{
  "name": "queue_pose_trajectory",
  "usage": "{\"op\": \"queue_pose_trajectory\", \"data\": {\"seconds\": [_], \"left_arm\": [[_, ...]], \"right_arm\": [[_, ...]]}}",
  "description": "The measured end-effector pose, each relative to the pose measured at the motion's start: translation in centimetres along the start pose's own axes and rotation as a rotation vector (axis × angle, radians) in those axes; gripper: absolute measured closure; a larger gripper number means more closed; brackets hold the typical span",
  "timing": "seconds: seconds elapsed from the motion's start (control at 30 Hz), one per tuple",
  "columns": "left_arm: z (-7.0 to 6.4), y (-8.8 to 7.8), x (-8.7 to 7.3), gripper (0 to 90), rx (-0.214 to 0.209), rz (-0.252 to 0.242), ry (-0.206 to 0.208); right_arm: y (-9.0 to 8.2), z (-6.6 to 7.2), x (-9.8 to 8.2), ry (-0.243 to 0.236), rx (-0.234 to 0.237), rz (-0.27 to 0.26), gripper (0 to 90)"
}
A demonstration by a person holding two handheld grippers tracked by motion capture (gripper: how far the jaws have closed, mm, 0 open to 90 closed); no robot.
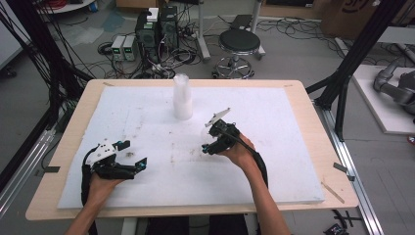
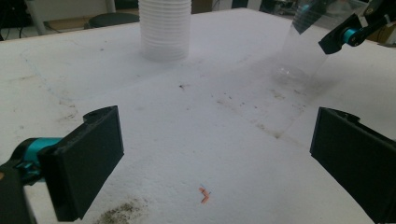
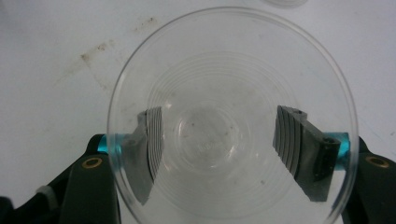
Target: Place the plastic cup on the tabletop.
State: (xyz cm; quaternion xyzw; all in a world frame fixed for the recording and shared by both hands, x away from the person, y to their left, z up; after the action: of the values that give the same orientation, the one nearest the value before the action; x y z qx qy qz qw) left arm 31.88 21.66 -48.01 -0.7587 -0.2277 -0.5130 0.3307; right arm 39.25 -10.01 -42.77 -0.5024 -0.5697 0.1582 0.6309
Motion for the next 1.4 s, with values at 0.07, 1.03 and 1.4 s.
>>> {"op": "queue_pose_trajectory", "data": {"seconds": [0.07,1.03,1.4], "left_arm": [[0.1,0.0,0.0,2.6,-0.003,-0.003,-0.002],[0.3,-0.1,0.0,2.6,0.004,-0.019,-0.029],[0.2,-0.2,0.0,2.6,0.025,-0.035,-0.021]], "right_arm": [[0.4,0.1,-0.1,0.004,0.001,0.003,33.9],[0.7,0.5,-2.9,0.093,-0.058,-0.182,14.1],[-3.4,1.1,-8.7,0.158,-0.134,-0.416,14.2]]}}
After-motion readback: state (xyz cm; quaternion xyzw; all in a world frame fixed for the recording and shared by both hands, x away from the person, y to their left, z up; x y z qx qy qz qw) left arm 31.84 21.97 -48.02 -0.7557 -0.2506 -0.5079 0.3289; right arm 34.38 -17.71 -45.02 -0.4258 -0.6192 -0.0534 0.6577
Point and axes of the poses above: each handheld gripper's, and its own axes: y roughly forward along the jaws, x roughly out of its top, z roughly to its left, the point moved 4 cm from there along y, roughly forward along the jaws, and after that the axes turned 8 degrees about -y, right-handed, at the moved point
